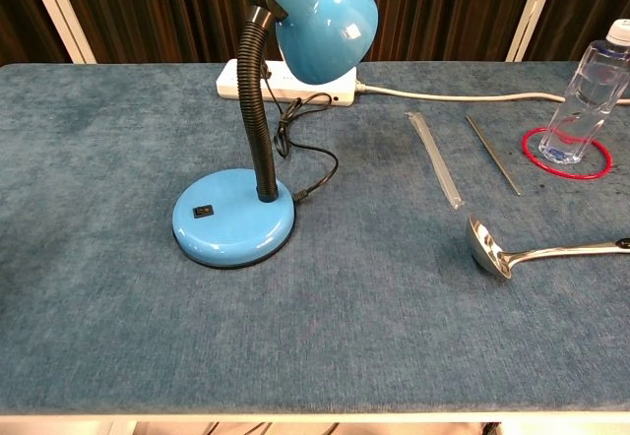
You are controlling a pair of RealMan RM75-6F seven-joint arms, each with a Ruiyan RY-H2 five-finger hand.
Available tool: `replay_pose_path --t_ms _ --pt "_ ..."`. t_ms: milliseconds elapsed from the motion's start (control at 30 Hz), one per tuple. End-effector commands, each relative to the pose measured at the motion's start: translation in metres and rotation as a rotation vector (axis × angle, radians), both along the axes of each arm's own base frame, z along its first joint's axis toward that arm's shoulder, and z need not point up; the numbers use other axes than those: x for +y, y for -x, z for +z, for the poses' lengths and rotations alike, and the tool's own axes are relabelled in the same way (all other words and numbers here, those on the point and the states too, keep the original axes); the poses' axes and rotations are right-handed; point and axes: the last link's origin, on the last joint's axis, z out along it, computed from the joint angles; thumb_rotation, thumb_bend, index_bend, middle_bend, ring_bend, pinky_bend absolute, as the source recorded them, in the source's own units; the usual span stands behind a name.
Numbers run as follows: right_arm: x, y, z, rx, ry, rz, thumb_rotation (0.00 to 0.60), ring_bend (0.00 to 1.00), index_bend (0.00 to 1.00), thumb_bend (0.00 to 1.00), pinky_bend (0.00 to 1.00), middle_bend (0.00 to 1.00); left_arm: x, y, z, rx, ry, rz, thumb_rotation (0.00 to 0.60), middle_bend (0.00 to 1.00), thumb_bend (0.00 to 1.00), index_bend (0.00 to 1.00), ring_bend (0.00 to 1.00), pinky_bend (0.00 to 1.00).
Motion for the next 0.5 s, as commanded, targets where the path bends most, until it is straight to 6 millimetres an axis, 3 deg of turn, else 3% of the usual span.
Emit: replay_pose_path --t_ms 33,100,200,300,500 --pt "0.001 0.002 0.0 -0.004 0.002 -0.005 0.6 0.0 0.0 0.14 0.0 0.0 0.004 -0.011 -0.013 0.003 0.021 -0.06 0.6 0.38 0.16 0.03 0.25 0.35" --pt "0.001 0.003 0.001 -0.005 0.003 -0.006 0.6 0.0 0.0 0.14 0.0 0.0 0.007 -0.02 -0.022 0.018 0.03 -0.108 0.6 0.58 0.28 0.05 0.41 0.5" --pt "0.001 0.002 0.0 -0.01 0.0 -0.003 0.6 0.0 0.0 0.14 0.0 0.0 0.009 -0.03 -0.037 0.033 0.073 -0.148 0.6 0.74 0.35 0.07 0.58 0.64" --pt "0.001 0.002 -0.002 -0.01 -0.006 0.002 0.6 0.0 0.0 0.14 0.0 0.0 0.011 -0.039 -0.054 0.045 0.145 -0.162 0.6 0.77 0.36 0.08 0.65 0.68" --pt "0.0 0.002 -0.002 -0.016 -0.005 0.0 0.6 0.0 0.0 0.14 0.0 0.0 0.021 -0.055 -0.086 0.084 0.284 -0.162 0.6 0.77 0.38 0.08 0.66 0.68"
